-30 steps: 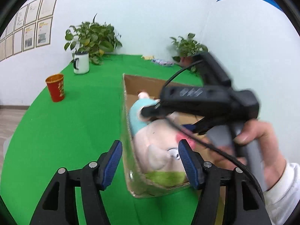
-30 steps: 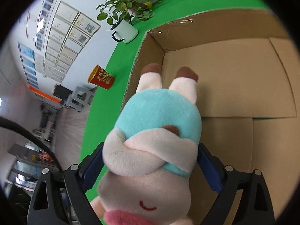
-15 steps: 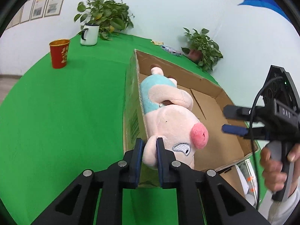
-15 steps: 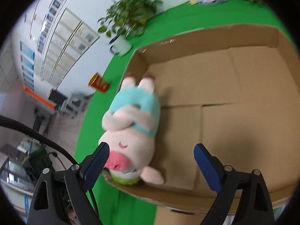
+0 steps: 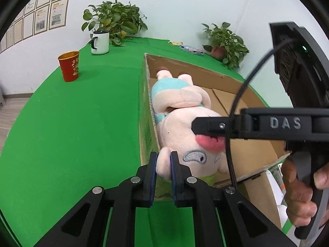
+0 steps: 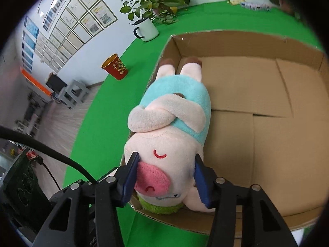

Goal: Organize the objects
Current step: 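Carry the plush pig over the open cardboard box and lower it inside, then open the right gripper to release the pig and withdraw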

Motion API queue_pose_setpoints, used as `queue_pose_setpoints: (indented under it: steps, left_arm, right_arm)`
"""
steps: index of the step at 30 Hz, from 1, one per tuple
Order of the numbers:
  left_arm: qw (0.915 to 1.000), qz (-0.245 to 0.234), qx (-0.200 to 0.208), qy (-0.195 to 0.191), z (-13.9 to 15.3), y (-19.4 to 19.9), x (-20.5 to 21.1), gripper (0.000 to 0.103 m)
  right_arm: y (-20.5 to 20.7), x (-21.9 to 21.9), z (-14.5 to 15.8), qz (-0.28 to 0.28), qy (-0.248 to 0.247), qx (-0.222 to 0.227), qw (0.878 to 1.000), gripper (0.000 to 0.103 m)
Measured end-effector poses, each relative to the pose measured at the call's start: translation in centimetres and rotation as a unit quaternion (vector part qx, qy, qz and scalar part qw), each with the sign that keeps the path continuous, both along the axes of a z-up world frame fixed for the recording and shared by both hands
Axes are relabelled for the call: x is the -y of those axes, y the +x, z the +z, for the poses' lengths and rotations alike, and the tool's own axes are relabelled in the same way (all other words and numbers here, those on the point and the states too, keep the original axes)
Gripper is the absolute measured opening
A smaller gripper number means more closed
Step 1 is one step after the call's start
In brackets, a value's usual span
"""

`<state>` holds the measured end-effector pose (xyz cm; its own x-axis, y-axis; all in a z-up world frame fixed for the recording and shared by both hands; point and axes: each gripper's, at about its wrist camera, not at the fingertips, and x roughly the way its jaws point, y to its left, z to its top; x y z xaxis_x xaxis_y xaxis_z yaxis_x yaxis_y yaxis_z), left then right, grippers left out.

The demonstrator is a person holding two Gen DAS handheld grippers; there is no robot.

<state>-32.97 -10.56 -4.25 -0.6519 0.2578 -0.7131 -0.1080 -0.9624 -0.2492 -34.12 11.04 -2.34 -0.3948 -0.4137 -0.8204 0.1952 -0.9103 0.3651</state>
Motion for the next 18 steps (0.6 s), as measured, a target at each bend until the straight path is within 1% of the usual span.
queue_pose_setpoints:
  steps: [1,3,4,5,6,7,8,10,13,14,15,16,18]
  left_arm:
    - [1.0,-0.001,-0.005,-0.001,0.3,0.4,0.0,0.009]
    - [0.9999,-0.005,-0.013,-0.002,0.7,1.2,0.0,0.014]
    - [0.9999,-0.005,-0.015,-0.006,0.9,1.6,0.0,0.016]
    - [0.9998,-0.004,-0.017,-0.01,1.2,2.1,-0.1,0.02]
    - [0.9997,-0.004,-0.019,-0.014,1.3,2.4,-0.2,0.024]
    - [0.9996,-0.007,-0.02,-0.016,1.4,2.7,-0.3,0.026]
    - [0.9996,-0.009,-0.021,-0.018,1.5,3.0,-0.4,0.028]
    - [0.9996,-0.005,-0.019,-0.02,1.5,3.2,-0.3,0.028]
    - [0.9999,0.002,-0.012,-0.002,1.5,3.4,0.1,0.028]
    - [0.9999,0.003,-0.012,0.002,1.5,3.5,0.3,0.028]
    - [0.9999,0.003,-0.012,0.004,1.6,3.6,0.3,0.028]
    - [0.9999,0.002,-0.013,0.006,1.7,3.8,0.3,0.028]
    - [0.9999,0.001,-0.01,0.008,1.7,3.9,0.3,0.028]
  right_arm:
    - [0.0,0.1,0.1,0.0,0.005,0.0,1.0,0.05]
    - [-0.1,0.8,0.1,-0.001,0.024,0.003,1.0,0.05]
    - [-0.2,1.0,-0.2,-0.002,0.032,0.007,0.999,0.053]
    - [-0.5,1.2,-0.8,-0.001,0.038,0.016,0.999,0.055]
    - [-0.5,1.2,-1.3,-0.002,0.037,0.022,0.999,0.061]
    - [-0.5,1.2,-1.5,-0.003,0.036,0.022,0.999,0.065]
    - [-0.4,1.1,-1.5,-0.003,0.03,0.023,0.999,0.067]
    - [-0.4,0.6,-1.3,-0.007,0.006,0.027,1.0,0.071]
    - [-0.1,-1.1,-0.7,-0.018,-0.042,0.031,0.998,0.071]
    - [0.2,-1.9,-0.1,-0.022,-0.058,0.023,0.998,0.072]
    - [0.6,-2.7,0.4,-0.027,-0.064,0.014,0.997,0.076]
    - [1.2,-3.7,1.1,-0.036,-0.066,0.0,0.997,0.082]
    - [2.8,-5.8,2.4,-0.06,-0.056,-0.036,0.996,0.083]
